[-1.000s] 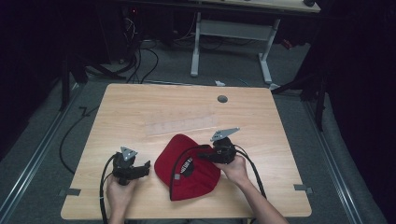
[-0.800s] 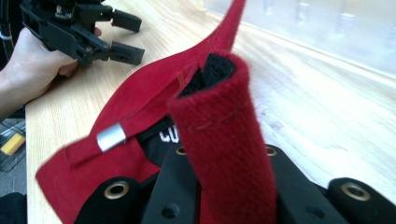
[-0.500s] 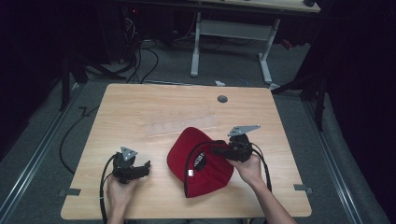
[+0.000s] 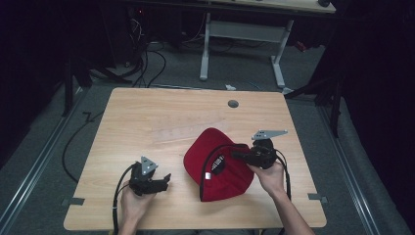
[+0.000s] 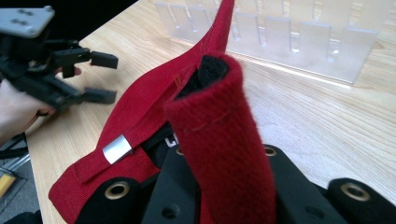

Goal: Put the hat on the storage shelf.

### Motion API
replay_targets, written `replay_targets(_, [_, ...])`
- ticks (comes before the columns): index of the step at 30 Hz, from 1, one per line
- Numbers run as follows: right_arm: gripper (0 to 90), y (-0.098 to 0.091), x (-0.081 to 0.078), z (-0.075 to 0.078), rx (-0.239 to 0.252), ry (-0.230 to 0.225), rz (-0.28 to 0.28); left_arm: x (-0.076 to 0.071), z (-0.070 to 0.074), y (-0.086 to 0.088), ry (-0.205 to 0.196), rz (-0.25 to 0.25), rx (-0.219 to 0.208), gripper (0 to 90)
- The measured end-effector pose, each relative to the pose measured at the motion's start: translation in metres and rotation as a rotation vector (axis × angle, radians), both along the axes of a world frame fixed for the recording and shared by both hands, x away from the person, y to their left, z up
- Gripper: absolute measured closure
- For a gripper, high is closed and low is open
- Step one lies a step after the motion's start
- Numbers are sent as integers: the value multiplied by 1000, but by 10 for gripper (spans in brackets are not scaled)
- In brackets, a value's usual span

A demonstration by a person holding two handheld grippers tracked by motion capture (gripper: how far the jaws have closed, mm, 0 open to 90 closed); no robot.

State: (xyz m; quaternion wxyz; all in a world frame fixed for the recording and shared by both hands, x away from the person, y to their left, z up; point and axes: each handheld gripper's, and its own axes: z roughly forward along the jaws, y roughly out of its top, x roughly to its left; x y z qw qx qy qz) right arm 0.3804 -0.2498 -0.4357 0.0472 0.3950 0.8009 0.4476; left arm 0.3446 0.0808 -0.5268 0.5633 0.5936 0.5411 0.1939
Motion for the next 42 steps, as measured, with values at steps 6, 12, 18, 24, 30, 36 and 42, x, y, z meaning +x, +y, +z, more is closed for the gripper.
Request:
replay_targets(6, [859, -7, 0, 2, 19, 9, -26, -18, 9, -35, -46, -139, 15, 157])
replay_targets(12, [858, -9, 0, 5, 42, 23, -33, -24, 12, -60, -85, -192, 9, 147])
replay_targets(18, [859, -7, -2, 15, 45, 11, -40, -21, 6, -73, -84, -202, 49, 144])
replay_targets(24, [858, -4, -2, 18, 59, 17, -34, -22, 6, -78, -86, -208, 53, 144])
replay_targets(30, [857, -1, -1, 13, 25, 28, -36, -25, 13, -78, -85, -235, 3, 141])
replay_targets(36, [856, -3, -1, 7, 12, 50, -45, -26, 17, -79, -100, -227, 7, 126])
replay_targets(42, [855, -6, -3, 3, -16, 65, -44, -27, 22, -77, -114, -211, 11, 143])
